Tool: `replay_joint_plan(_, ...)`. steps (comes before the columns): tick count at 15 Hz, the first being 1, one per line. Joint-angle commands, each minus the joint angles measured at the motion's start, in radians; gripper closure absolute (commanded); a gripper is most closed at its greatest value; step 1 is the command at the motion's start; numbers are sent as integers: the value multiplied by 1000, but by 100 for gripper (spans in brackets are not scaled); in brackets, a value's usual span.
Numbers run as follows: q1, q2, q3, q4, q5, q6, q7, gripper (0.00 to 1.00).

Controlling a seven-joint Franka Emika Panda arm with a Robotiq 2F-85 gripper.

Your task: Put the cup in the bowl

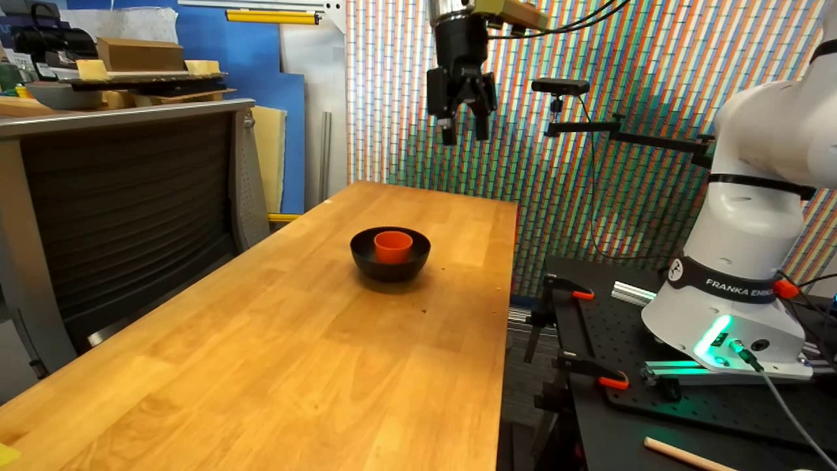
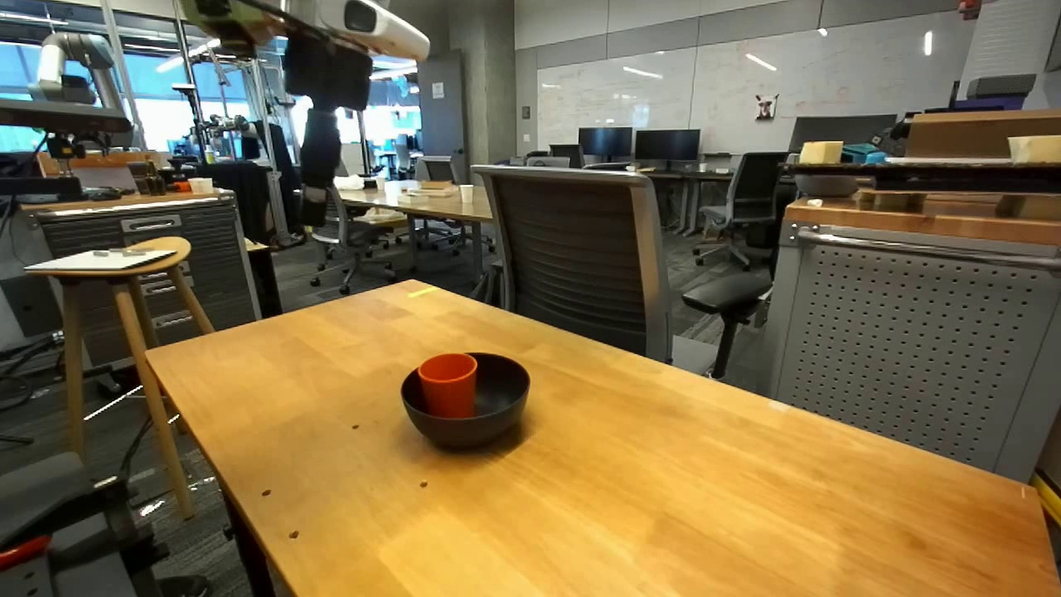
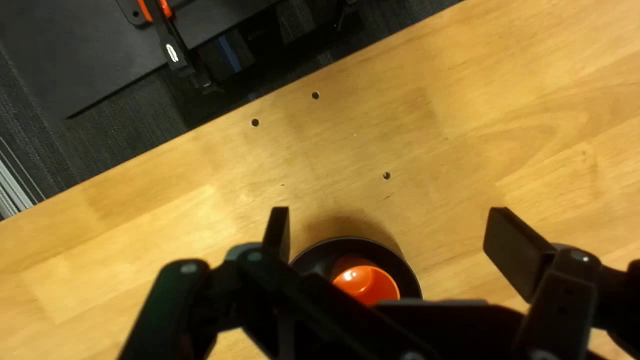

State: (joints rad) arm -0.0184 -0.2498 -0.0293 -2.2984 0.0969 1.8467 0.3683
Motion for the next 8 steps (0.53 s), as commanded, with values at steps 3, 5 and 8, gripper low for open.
replay_joint_plan(3,-29,-115,17,-31,-36,-68,-15,0)
replay_joint_plan(5,-31,-144,18,-43,-42,-76,-17,0)
replay_joint_plan(8,-31,-145,19,-51,-44,-76,-18,0)
